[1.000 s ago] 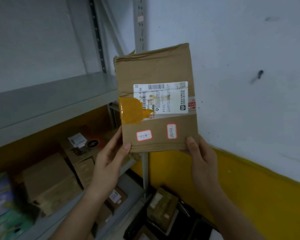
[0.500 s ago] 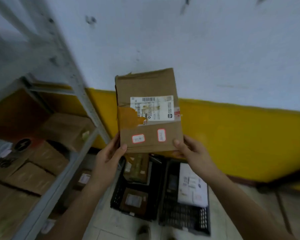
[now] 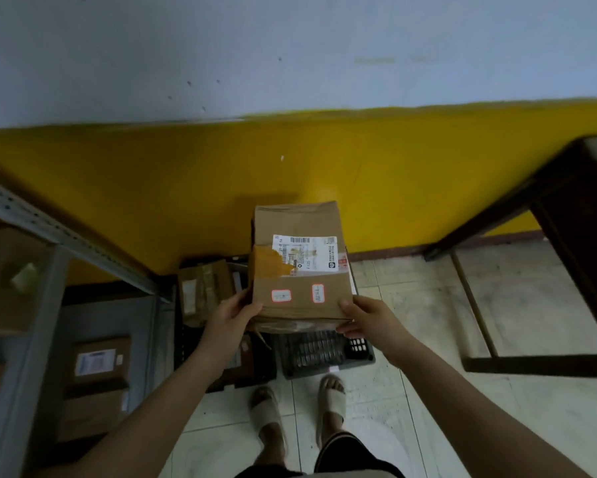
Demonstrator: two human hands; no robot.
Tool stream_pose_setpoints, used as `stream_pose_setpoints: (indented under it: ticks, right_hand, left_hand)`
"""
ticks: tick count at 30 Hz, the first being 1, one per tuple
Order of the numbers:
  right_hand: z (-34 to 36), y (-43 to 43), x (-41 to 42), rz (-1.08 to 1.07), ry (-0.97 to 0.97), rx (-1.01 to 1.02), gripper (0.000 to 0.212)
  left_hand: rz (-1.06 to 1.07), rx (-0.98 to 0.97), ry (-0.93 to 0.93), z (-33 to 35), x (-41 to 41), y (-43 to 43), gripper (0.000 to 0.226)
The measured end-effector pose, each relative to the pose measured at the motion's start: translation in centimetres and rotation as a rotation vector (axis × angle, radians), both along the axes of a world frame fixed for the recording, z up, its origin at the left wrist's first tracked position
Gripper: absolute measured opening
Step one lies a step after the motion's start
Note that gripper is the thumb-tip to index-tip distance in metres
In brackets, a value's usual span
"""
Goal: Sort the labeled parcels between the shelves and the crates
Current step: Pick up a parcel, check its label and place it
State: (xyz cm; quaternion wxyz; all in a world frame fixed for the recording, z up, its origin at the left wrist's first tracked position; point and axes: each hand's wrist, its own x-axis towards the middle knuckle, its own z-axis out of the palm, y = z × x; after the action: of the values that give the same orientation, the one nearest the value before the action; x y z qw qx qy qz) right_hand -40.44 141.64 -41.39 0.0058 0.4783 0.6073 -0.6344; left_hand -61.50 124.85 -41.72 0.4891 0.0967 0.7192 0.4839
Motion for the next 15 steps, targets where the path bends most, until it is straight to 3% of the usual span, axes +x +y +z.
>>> stream_pose_setpoints:
  ticks: [9,11,13,15]
  right_hand:
    - [-11.2,2.7,1.3,0.157,-0.113,0.111,0.025]
    - [-14.4,3.9,1.2,0.211,-0.124,0.091,0.022]
    - [-18.1,4.5,1.4,0.261,-0.153,0.072,0.026]
    - [-21.8,4.3,1.9,0.270,-0.171,0.026,0.026]
  left_hand:
    - [-0.101,-0.218,-0.222,-11.2,3.9,1.0,0.034]
    - [-0.099,-0.295,-0.291,-14.6,5.1,1.0,0.041]
    - [-0.059,-0.376,-0.346,-18.3,6.7,0.7,0.035]
    - [-0.032,-0.419,-0.312,-20.9,8.3,0.5,0.040]
